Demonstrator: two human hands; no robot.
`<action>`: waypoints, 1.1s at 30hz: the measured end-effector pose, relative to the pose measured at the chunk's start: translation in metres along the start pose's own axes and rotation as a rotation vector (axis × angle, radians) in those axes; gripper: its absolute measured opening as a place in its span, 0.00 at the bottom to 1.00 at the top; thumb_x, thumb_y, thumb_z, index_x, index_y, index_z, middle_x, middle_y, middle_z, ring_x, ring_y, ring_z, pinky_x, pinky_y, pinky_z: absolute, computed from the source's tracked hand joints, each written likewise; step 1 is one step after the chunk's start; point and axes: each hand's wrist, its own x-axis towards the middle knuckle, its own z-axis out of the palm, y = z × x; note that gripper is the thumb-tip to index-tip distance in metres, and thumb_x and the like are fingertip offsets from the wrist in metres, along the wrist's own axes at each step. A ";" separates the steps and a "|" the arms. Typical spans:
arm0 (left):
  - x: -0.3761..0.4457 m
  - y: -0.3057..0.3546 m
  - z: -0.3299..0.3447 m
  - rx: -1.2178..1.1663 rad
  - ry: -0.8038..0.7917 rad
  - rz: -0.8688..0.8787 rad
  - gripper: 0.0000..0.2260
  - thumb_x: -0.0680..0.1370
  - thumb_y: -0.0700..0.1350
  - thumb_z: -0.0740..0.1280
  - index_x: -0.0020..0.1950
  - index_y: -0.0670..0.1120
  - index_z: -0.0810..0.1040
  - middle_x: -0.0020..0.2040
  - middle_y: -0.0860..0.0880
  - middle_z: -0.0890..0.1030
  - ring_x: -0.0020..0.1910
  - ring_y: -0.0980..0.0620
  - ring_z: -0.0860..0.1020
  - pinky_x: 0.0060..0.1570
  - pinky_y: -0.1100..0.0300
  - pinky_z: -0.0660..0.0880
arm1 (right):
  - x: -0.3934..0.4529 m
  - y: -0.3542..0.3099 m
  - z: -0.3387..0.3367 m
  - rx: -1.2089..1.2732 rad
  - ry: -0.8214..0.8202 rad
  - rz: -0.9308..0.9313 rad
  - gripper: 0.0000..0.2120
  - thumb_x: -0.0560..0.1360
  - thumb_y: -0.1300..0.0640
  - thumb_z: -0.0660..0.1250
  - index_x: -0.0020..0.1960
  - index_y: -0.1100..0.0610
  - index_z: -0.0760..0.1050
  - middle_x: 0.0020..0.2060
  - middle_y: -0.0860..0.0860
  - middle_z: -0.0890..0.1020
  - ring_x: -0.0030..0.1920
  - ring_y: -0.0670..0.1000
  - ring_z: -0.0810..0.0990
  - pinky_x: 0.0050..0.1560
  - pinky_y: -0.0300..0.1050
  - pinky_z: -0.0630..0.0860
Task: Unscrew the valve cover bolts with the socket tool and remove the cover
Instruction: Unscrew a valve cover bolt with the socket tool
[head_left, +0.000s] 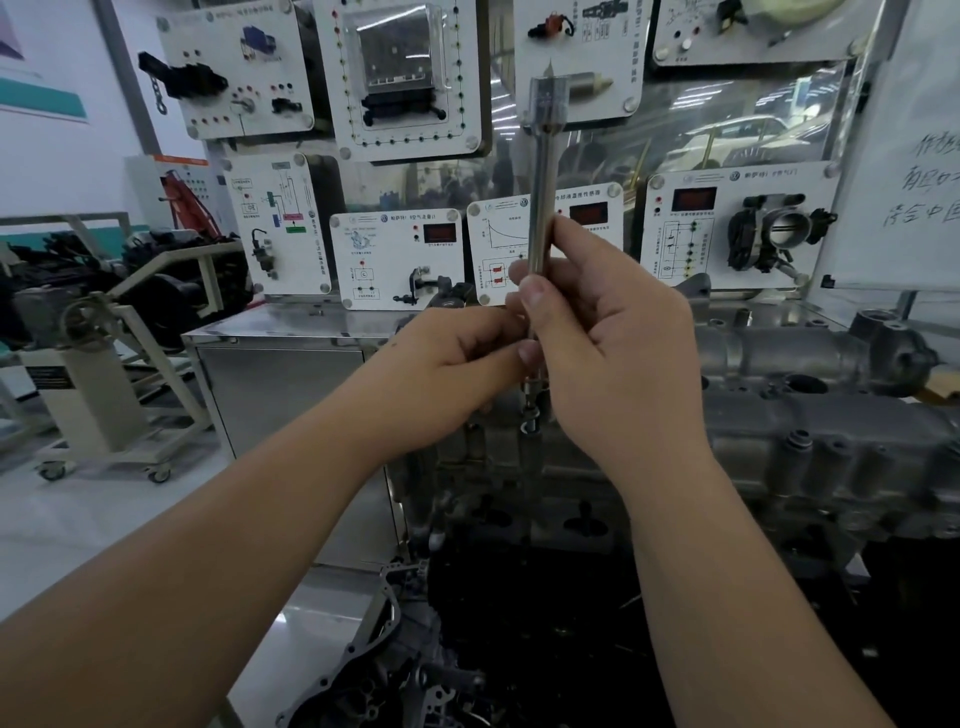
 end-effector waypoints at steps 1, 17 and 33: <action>-0.001 0.000 -0.001 -0.012 -0.002 -0.001 0.07 0.83 0.47 0.67 0.53 0.47 0.83 0.37 0.42 0.80 0.33 0.50 0.77 0.36 0.57 0.76 | 0.000 0.000 0.000 0.012 -0.002 -0.001 0.21 0.80 0.57 0.63 0.73 0.53 0.74 0.49 0.43 0.86 0.51 0.46 0.84 0.51 0.53 0.83; 0.000 0.004 -0.001 -0.013 -0.028 -0.008 0.05 0.82 0.47 0.68 0.54 0.49 0.83 0.43 0.47 0.85 0.41 0.45 0.83 0.45 0.47 0.81 | 0.000 0.002 0.003 0.026 0.015 -0.018 0.19 0.80 0.57 0.65 0.70 0.51 0.76 0.49 0.41 0.85 0.52 0.45 0.84 0.49 0.52 0.83; -0.002 0.004 0.001 -0.064 -0.012 0.015 0.09 0.79 0.45 0.70 0.59 0.47 0.81 0.50 0.47 0.85 0.50 0.41 0.83 0.53 0.40 0.80 | 0.000 0.005 0.006 -0.015 0.050 -0.050 0.21 0.78 0.54 0.69 0.71 0.54 0.76 0.50 0.41 0.84 0.51 0.45 0.84 0.51 0.48 0.83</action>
